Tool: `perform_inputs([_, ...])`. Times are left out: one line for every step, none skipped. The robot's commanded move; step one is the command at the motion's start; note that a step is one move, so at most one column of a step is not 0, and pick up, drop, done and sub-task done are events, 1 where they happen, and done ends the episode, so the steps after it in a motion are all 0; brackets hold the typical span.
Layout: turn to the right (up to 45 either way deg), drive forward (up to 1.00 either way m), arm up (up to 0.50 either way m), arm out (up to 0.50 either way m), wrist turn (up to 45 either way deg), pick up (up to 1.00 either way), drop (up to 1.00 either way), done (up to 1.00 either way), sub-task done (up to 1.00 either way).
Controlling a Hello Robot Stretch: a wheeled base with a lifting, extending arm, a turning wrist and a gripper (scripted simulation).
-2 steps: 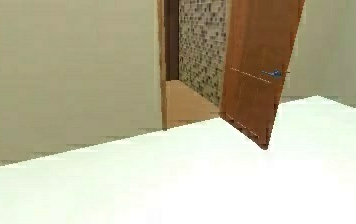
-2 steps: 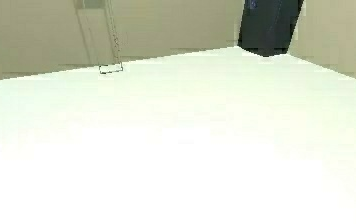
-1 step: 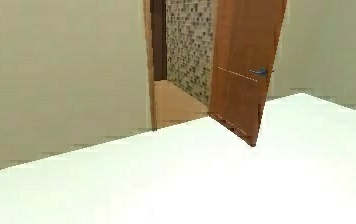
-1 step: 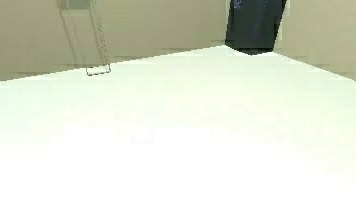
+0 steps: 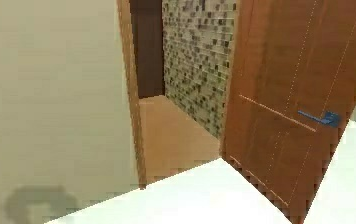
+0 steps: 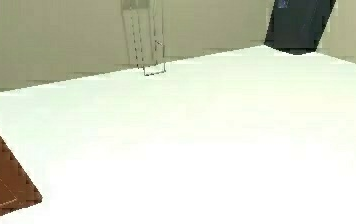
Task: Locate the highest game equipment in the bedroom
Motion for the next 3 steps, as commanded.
perform_inputs([0.0,1.00,0.00,0.00,0.0,0.00,0.00,0.00,0.00])
perform_inputs([0.0,0.30,0.00,0.00,0.0,0.00,0.00,0.00,0.00])
perform_inputs([-36.0,0.00,0.00,0.00,0.0,0.00,0.00,0.00,0.00])
